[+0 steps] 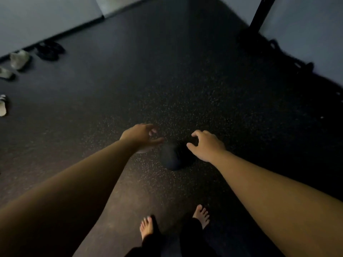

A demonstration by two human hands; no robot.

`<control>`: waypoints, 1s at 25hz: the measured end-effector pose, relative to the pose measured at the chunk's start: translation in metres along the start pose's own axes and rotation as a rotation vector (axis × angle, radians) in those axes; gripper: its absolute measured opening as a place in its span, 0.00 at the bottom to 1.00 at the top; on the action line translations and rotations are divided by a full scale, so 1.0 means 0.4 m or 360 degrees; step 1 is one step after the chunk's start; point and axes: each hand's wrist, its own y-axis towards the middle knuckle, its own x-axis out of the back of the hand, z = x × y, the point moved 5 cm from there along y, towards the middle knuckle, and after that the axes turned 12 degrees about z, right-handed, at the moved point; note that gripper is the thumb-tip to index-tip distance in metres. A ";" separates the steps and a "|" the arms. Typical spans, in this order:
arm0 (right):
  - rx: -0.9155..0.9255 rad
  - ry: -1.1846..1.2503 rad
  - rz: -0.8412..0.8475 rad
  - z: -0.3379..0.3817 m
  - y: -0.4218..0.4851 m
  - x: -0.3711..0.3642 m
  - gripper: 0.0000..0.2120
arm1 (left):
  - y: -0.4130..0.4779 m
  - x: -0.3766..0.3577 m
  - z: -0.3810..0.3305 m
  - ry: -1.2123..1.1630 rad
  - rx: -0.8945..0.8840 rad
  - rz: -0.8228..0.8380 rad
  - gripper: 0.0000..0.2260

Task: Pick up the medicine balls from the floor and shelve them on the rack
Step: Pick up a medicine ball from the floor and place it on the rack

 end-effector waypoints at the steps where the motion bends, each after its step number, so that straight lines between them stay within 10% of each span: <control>1: -0.0017 0.0016 0.0026 -0.010 0.069 -0.026 0.24 | 0.070 -0.017 0.030 -0.0037 0.0022 0.0019 0.26; 14: -0.0241 0.0482 0.0066 -0.294 0.992 -0.617 0.29 | 0.946 -0.643 0.474 -0.0355 0.0103 0.0155 0.34; 25: -0.0342 0.1023 0.0106 -0.336 1.139 -0.742 0.54 | 1.169 -0.840 0.555 -0.1378 0.0393 0.0426 0.50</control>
